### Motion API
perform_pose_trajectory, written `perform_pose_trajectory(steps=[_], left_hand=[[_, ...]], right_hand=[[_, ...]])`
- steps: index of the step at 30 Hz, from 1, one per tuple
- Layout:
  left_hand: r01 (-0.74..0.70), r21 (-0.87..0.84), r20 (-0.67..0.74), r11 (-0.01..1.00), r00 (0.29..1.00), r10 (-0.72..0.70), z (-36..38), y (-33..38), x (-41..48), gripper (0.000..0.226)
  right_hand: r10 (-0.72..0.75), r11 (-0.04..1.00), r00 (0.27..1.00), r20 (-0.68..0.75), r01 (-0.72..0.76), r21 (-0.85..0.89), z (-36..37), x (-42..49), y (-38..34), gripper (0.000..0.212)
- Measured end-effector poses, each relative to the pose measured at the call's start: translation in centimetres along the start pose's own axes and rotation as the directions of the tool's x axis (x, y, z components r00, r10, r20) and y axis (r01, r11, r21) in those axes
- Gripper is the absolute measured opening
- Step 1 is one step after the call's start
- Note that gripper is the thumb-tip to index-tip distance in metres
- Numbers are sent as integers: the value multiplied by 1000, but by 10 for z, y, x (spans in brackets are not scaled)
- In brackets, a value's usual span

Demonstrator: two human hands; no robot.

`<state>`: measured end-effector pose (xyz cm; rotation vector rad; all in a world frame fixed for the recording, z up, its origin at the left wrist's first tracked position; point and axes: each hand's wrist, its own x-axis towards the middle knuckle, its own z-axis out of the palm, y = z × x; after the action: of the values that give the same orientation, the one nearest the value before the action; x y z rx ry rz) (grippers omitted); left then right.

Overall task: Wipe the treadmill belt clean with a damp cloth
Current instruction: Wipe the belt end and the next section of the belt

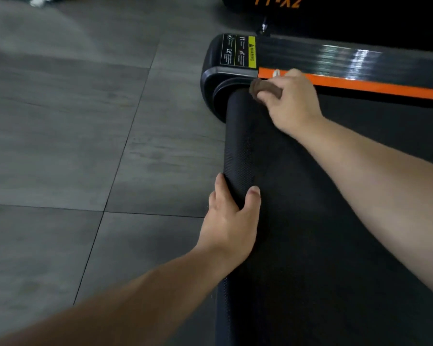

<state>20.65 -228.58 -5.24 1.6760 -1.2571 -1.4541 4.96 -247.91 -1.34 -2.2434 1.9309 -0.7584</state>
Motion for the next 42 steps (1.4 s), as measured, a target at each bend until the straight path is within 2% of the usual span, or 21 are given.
perform_pose_trajectory(steps=[1,4,6,10,12,14,16,19,21,23,25,26,27,29,31,33,37,38,40,41,42], left_hand=[[-7,-7,-1,1000,1000,7,0,-2,-2,71],[-39,-13,-14,999,999,39,0,-4,-3,82],[-53,-8,-20,999,998,53,1,-3,-3,83],[-60,-11,-37,998,998,60,1,-2,-3,84],[-57,-21,-31,998,998,56,2,-4,-3,83],[-52,-37,-21,998,998,51,1,-5,-3,82],[-40,-52,-25,998,999,39,0,-5,-2,81],[-18,-92,-15,996,1000,16,0,-5,-4,78],[-1,-111,13,994,1000,2,-2,-8,-8,81],[24,-140,53,990,998,-17,-3,-15,-16,86],[38,-157,73,987,997,-27,-2,-20,-23,88],[36,-159,65,987,998,-26,-1,-21,-25,88],[32,-160,49,987,999,-24,-1,-22,-26,88],[16,-158,31,987,999,-11,0,-22,-26,87],[2,-153,29,988,1000,2,0,-22,-25,87],[3,-141,25,990,1000,1,0,-23,-26,87],[11,-131,7,991,1000,-10,-1,-22,-25,87],[13,-130,2,991,1000,-13,-1,-21,-25,88],[16,-126,3,992,1000,-16,0,-21,-26,88],[13,-128,2,992,1000,-13,0,-21,-26,87],[12,-126,2,992,1000,-12,0,-21,-26,87]], right_hand=[[-4,1000,1000,-8,4,-9,3,-10,-6,30],[-252,966,959,131,242,92,-3,-56,-23,32],[-290,957,942,170,280,80,-12,-50,-20,32],[-12,1000,1000,-7,12,-9,4,-6,-18,30],[-153,987,985,73,156,-29,7,-24,-29,31],[-346,936,903,253,349,37,-4,-45,-34,29],[-391,912,864,319,410,6,-10,-35,-38,26],[-185,965,965,186,214,-150,3,4,-48,30],[-133,974,982,136,155,-167,12,1,-52,29],[-273,954,924,267,297,-51,2,-32,-58,24],[-419,906,792,445,397,147,-19,-65,-54,23],[-450,889,742,497,423,174,-28,-68,-51,23],[-466,876,739,486,462,138,-30,-58,-44,23],[-342,934,890,301,357,5,-22,-21,-21,23],[-90,995,990,109,94,-36,-13,-2,-10,26],[-100,995,993,67,101,-13,-6,-29,-17,29],[-397,918,888,234,382,108,-25,-92,-25,29],[-373,927,906,199,371,49,-26,-76,-14,29],[-105,992,992,63,109,-57,-27,-30,10,28],[28,998,999,17,-27,-57,-25,-17,16,27],[66,996,998,-10,-66,-53,-18,-18,14,28]])
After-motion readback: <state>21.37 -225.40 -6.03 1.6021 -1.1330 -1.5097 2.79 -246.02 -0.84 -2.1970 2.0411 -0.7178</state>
